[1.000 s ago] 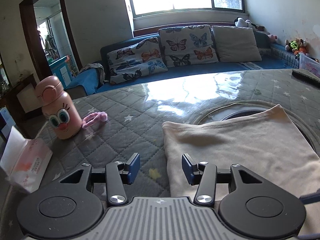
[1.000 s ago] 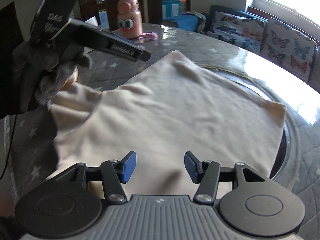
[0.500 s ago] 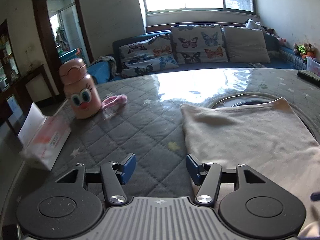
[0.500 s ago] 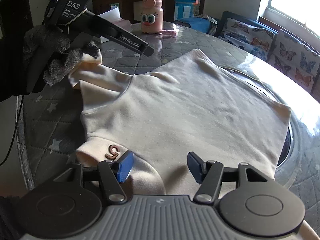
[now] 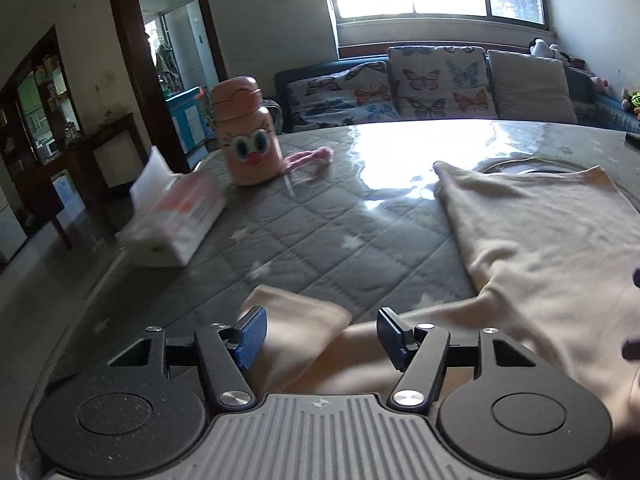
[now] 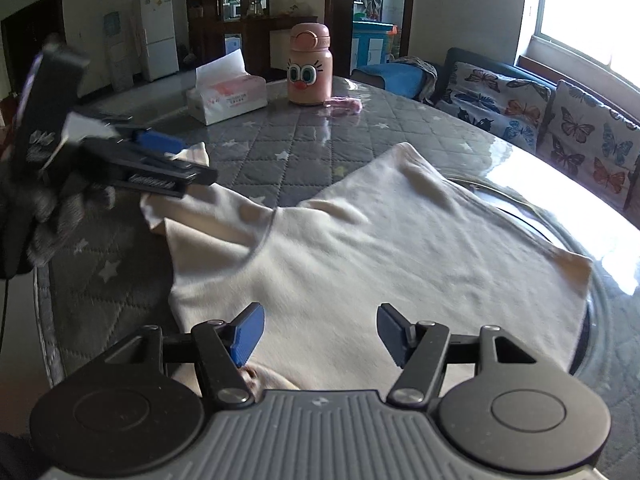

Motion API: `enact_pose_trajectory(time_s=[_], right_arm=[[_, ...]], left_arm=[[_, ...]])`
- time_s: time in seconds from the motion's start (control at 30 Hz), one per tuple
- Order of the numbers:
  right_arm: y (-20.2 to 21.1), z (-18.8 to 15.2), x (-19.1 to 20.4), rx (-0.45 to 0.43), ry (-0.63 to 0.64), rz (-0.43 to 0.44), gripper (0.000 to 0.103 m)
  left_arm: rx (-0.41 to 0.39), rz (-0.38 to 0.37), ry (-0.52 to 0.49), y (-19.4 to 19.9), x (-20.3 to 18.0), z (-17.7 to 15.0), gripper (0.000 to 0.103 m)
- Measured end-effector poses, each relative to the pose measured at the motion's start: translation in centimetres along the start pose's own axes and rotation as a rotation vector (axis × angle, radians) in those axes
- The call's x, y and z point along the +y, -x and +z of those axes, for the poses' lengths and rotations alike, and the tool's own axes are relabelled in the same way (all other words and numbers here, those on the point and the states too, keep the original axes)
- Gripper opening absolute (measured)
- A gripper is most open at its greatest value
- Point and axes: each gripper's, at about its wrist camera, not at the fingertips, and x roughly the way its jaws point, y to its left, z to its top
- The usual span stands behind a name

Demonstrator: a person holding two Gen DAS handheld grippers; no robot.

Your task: Fold clothes

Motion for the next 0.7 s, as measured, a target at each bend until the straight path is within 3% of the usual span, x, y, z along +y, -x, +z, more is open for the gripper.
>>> enact_pose_trajectory(time_s=[0.23,0.47,0.7], right_arm=[[-1.8,-0.4,0.9,0.035,0.004,0.025,0.064],[-2.2,-0.7,1.0,0.051,0.003,0.03,0.065],[-2.1,-0.7,0.9,0.054,-0.002,0.031,0.066]], left_arm=[[-0.014,0.009,-0.014,1.9,1.2,-1.9,0.066],[-0.025,0.025,-0.137,0.5,-0.3,-1.9,0.063],[0.001,0.063,-0.114,-1.3,1.4,-1.5,0.009]])
